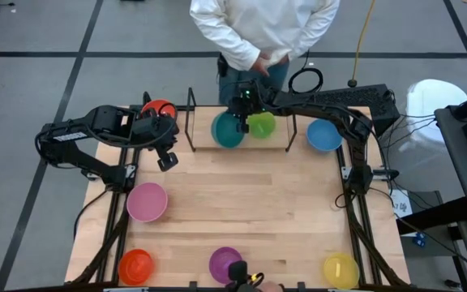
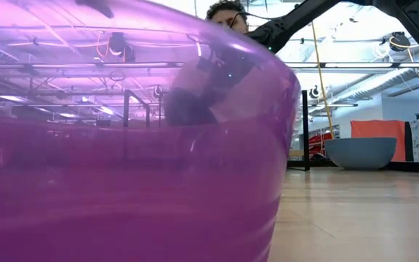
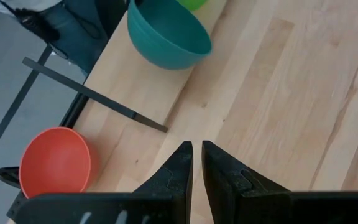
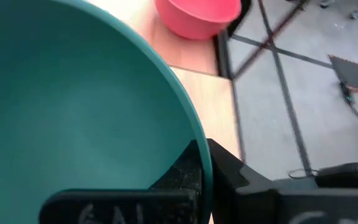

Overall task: Place and stack bowls onto a shelf
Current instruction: Put the dark green bowl on the shelf

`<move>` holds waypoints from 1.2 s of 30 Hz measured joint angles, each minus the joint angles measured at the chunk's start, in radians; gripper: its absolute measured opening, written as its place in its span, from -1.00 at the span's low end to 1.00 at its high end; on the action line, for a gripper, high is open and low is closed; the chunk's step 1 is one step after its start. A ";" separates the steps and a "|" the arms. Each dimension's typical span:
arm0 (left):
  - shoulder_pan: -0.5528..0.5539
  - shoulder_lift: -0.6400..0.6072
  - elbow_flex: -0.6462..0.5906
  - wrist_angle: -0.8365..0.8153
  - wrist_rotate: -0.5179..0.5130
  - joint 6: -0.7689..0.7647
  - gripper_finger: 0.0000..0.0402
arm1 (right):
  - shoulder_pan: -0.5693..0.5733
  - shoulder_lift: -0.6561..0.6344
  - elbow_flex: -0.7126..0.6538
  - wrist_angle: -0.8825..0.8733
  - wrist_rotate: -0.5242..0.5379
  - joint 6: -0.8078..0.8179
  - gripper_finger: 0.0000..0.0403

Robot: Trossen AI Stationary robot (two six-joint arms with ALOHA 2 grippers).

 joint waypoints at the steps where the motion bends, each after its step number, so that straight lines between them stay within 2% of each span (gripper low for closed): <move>1: 0.000 0.000 0.000 0.000 0.000 0.000 -0.79 | 0.001 0.000 0.000 0.000 -0.007 0.001 -1.00; 36: 0.000 0.000 0.000 0.001 0.000 0.000 -0.79 | -0.001 0.028 -0.003 -0.043 -0.005 -0.024 -1.00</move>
